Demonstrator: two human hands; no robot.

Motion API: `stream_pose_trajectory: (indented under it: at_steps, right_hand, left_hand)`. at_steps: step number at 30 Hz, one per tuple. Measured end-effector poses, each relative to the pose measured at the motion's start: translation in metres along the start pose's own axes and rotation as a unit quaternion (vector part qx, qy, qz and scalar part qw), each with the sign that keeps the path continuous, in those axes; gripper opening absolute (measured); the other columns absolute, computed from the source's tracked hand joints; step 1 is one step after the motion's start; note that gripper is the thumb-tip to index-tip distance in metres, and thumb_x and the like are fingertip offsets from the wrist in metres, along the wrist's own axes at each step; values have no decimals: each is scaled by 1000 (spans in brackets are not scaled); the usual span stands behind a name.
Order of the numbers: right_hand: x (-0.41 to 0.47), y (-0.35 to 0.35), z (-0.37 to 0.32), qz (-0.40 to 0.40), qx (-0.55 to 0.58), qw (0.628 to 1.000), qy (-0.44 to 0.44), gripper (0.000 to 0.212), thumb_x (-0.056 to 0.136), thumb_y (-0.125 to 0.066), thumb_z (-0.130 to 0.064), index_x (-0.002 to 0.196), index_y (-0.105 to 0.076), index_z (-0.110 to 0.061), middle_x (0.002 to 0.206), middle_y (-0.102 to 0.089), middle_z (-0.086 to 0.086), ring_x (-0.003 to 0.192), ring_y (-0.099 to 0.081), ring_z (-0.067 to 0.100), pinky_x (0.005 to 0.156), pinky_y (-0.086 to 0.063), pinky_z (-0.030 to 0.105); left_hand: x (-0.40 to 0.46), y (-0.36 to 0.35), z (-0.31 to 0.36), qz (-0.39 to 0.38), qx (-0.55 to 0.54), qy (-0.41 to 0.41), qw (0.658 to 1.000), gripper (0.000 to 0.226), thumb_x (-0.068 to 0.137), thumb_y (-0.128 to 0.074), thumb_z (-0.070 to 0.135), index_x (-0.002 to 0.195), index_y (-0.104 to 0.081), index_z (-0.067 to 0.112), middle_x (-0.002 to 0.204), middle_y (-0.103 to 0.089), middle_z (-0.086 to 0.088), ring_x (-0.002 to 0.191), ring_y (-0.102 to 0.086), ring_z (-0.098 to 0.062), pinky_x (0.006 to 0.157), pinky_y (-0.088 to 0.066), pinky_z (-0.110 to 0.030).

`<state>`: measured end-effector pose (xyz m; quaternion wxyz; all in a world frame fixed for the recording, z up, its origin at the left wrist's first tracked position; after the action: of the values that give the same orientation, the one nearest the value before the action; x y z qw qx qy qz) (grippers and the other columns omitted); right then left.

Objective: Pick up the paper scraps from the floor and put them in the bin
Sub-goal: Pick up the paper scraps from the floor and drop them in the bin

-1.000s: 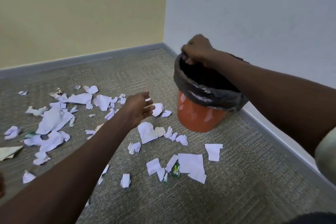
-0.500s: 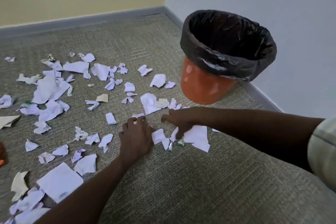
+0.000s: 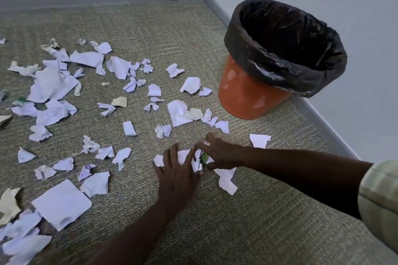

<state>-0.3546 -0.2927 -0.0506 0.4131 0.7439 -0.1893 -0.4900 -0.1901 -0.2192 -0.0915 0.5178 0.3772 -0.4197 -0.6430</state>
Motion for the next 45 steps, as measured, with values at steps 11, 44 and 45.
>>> stream_pose_trajectory:
  at_steps: [11,44,45]
  right_hand:
    - [10,24,-11,43,60,997,-9,32,77,-66,0,108,-61,5,97,-51,18,99,-54,35,74,-34,37]
    - [-32,-15,-6,-141,-53,988,-46,33,74,-81,-24,95,-76,1,93,-74,17,84,-69,28,67,-44,26]
    - [-31,-13,-8,-135,-55,988,-46,32,74,-82,-23,94,-76,1,92,-74,17,86,-70,28,67,-44,26]
  left_hand:
    - [29,9,-16,60,-126,-107,984,17,92,-60,17,108,-61,13,104,-54,-8,89,-53,-26,78,-47,-40]
    - [47,29,-24,-5,-207,-36,978,50,81,-69,58,117,-60,25,110,-50,-1,102,-46,-14,84,-42,-29]
    - [47,26,-26,-31,-187,-69,979,55,77,-73,58,118,-60,25,110,-50,-2,101,-48,-16,85,-45,-31]
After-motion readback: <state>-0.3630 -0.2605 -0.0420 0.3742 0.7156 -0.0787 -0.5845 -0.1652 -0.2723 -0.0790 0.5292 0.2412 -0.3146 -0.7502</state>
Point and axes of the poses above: each hand's wrist, its own x-axis towards the middle knuckle, its own y-axis out of the back of the hand, z = x × y, the point moved 3 cm from there along x, towards the middle knuckle
